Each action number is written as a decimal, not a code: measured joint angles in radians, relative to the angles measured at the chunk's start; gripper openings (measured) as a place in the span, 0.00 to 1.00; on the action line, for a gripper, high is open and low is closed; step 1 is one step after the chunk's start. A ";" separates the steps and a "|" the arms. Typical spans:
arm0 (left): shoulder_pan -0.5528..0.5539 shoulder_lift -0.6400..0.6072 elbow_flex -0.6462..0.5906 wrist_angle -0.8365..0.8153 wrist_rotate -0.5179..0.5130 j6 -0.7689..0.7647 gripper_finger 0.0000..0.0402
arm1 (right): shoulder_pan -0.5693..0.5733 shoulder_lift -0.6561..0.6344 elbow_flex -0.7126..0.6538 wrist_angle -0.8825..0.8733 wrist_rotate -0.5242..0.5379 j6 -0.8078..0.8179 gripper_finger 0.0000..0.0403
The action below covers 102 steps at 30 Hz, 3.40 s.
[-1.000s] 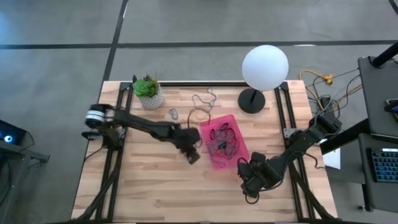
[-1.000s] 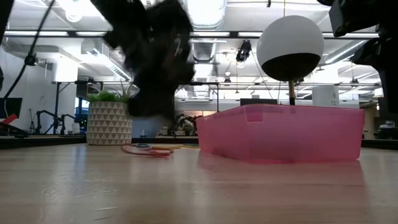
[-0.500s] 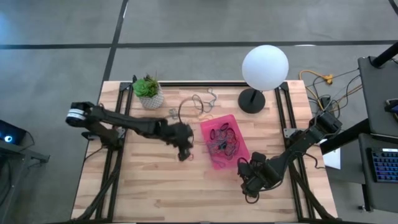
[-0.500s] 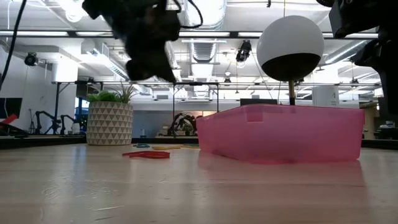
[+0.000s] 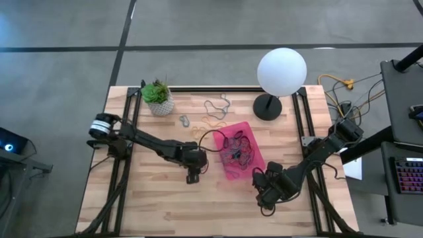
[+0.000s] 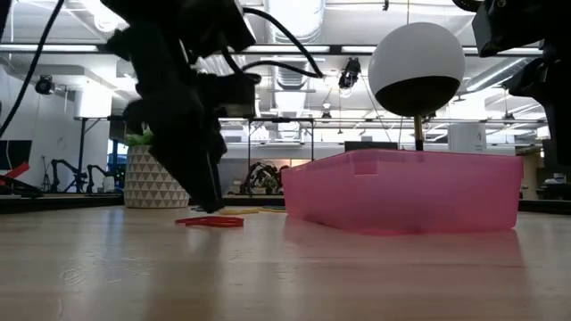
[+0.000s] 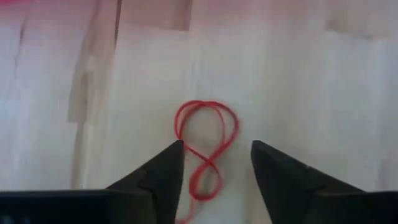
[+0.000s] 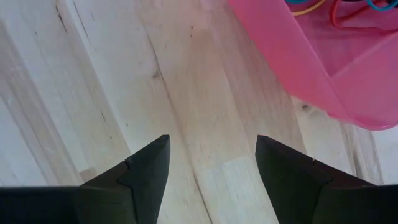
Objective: Pick and place rubber bands into bin
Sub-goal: Put the red rubber band into the pink bin, then put the blue rubber band into the pink bin
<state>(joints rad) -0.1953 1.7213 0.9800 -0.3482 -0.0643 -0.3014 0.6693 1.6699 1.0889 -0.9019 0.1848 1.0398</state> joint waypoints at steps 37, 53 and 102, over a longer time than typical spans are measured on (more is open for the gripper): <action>0.155 -0.037 0.288 0.305 0.291 0.148 0.00 | 0.000 0.000 -0.012 0.000 0.000 0.003 0.56; 0.181 0.234 0.564 0.082 0.081 0.049 0.25 | 0.002 0.000 -0.016 0.001 -0.002 0.065 0.56; 0.077 -0.645 -0.114 -0.188 -0.260 -0.580 0.45 | -1.012 0.177 0.345 0.323 -0.156 -0.995 0.56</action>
<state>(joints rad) -0.1181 1.0765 0.8664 -0.5367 -0.3239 -0.8814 -0.3424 1.8473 1.4338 -0.5787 0.0292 0.0450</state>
